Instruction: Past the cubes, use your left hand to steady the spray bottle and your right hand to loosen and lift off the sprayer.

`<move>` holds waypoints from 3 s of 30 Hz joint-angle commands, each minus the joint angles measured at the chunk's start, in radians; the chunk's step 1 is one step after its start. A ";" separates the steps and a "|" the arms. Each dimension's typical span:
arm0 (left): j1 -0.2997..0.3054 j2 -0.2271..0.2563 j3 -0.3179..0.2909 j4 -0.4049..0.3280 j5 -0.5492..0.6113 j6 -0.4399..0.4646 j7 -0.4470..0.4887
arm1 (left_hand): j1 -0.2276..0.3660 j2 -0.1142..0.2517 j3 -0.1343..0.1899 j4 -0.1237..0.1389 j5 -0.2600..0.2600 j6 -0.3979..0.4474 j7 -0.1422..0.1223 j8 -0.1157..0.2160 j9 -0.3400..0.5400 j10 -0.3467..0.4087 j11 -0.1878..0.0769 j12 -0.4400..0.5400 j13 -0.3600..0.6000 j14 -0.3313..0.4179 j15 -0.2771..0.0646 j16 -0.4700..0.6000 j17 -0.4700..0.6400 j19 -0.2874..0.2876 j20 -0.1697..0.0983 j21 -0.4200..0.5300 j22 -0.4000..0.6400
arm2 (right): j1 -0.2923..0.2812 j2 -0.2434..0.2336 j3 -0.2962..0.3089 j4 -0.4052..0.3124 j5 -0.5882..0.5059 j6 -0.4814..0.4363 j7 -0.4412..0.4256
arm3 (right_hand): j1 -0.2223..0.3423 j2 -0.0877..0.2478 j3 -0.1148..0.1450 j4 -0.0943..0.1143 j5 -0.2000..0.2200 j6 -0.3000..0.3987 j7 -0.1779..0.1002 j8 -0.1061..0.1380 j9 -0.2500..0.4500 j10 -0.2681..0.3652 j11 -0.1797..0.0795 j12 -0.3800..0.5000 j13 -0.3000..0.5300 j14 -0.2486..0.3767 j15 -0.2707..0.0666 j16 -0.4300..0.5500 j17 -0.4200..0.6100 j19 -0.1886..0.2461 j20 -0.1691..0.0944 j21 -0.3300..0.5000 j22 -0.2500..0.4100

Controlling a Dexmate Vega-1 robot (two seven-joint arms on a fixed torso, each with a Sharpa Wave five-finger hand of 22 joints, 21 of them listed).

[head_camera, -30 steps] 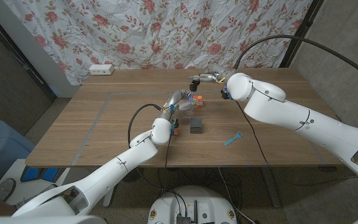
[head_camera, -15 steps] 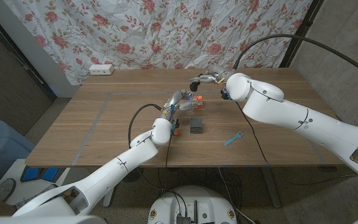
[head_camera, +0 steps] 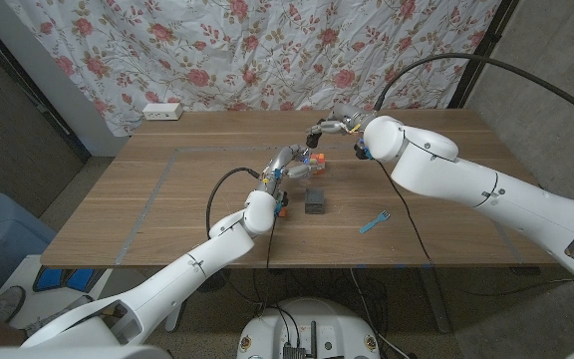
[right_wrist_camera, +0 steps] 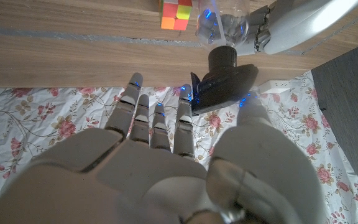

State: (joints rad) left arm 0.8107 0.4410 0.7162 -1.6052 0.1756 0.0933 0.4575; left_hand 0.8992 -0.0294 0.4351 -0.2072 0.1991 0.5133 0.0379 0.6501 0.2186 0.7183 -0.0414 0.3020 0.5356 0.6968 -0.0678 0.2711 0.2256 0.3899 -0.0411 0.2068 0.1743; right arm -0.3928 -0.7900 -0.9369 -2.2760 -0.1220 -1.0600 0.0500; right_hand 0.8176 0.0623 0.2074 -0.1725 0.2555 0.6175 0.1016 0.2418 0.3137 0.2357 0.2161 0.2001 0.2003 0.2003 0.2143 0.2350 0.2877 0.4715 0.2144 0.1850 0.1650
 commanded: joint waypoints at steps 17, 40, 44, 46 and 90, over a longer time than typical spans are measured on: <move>0.011 -0.002 -0.001 -0.001 -0.002 -0.019 0.005 | -0.105 0.179 0.047 0.040 -0.003 0.139 -0.041 0.005 0.000 0.092 -0.078 -0.002 0.006 0.010 -0.101 -0.005 0.000 0.011 -0.046 0.000 0.005 | -0.038 -0.014 0.070 -0.002 0.092 0.066 0.003 | 0.091 0.022 0.052 -0.008 0.040 -0.010 -0.021 0.002 0.008 -0.007 -0.003 0.002 0.002 -0.003 0.001 -0.002 -0.003 0.000 -0.001 0.001 0.004; -0.006 -0.011 0.005 0.025 -0.009 -0.033 -0.008 | -0.111 0.180 0.050 0.038 -0.004 0.138 -0.040 0.002 -0.001 0.091 -0.076 -0.004 0.009 0.011 -0.101 -0.005 0.002 0.011 -0.045 0.000 0.005 | -0.077 -0.015 0.150 0.038 0.194 0.151 0.008 | 0.245 0.038 0.121 -0.013 0.121 -0.028 -0.113 -0.005 0.017 -0.015 -0.031 0.003 0.004 -0.010 -0.004 0.001 -0.004 -0.016 -0.002 0.000 0.003; -0.008 -0.013 0.005 0.025 -0.011 -0.025 -0.011 | -0.113 0.180 0.050 0.038 -0.004 0.139 -0.040 0.002 -0.001 0.092 -0.077 -0.004 0.009 0.011 -0.100 -0.005 0.003 0.011 -0.045 0.000 0.005 | -0.082 -0.014 0.159 0.039 0.207 0.151 0.003 | 0.257 0.037 0.125 -0.012 0.129 -0.034 -0.137 -0.007 0.018 -0.014 -0.033 0.004 0.004 -0.011 -0.005 0.002 -0.003 -0.016 -0.002 0.000 0.003; -0.009 -0.013 0.006 0.027 -0.012 -0.028 -0.013 | -0.112 0.179 0.050 0.037 -0.004 0.139 -0.039 0.002 -0.001 0.091 -0.078 -0.005 0.009 0.011 -0.101 -0.006 0.002 0.011 -0.045 0.000 0.005 | -0.083 -0.016 0.160 0.038 0.211 0.153 0.002 | 0.265 0.039 0.128 -0.012 0.133 -0.035 -0.148 -0.008 0.018 -0.014 -0.034 0.004 0.004 -0.006 -0.008 0.005 -0.003 -0.017 -0.001 0.000 0.003; -0.023 -0.018 0.014 0.045 -0.032 -0.038 -0.045 | -0.125 0.183 0.055 0.037 -0.005 0.131 -0.034 -0.007 -0.001 0.091 -0.073 -0.008 0.014 0.014 -0.098 -0.004 0.007 0.009 -0.043 -0.001 0.005 | -0.113 -0.035 0.221 0.056 0.269 0.227 -0.017 | 0.346 0.103 0.164 -0.003 0.169 0.121 -0.321 0.042 0.006 -0.042 -0.128 0.004 0.006 -0.048 -0.047 0.028 0.042 -0.044 -0.002 0.000 0.004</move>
State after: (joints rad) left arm 0.7920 0.4249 0.7280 -1.5666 0.1495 0.0578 0.4198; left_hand 0.8992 -0.0295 0.4404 -0.2126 0.1991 0.5310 0.0557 0.6421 0.2134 0.7236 -0.0361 0.2940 0.5447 0.7042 -0.0681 0.2680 0.2303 0.3899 -0.0411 0.2068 0.1743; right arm -0.4992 -0.8191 -0.7346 -2.2283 0.1299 -0.8499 0.0343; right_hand 1.1465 0.1599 0.3622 -0.1751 0.4181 0.7220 -0.2203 0.2745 0.3193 0.1896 0.0974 0.2002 0.2024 0.1536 0.1677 0.2553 0.3249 0.4351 0.2145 0.1850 0.1650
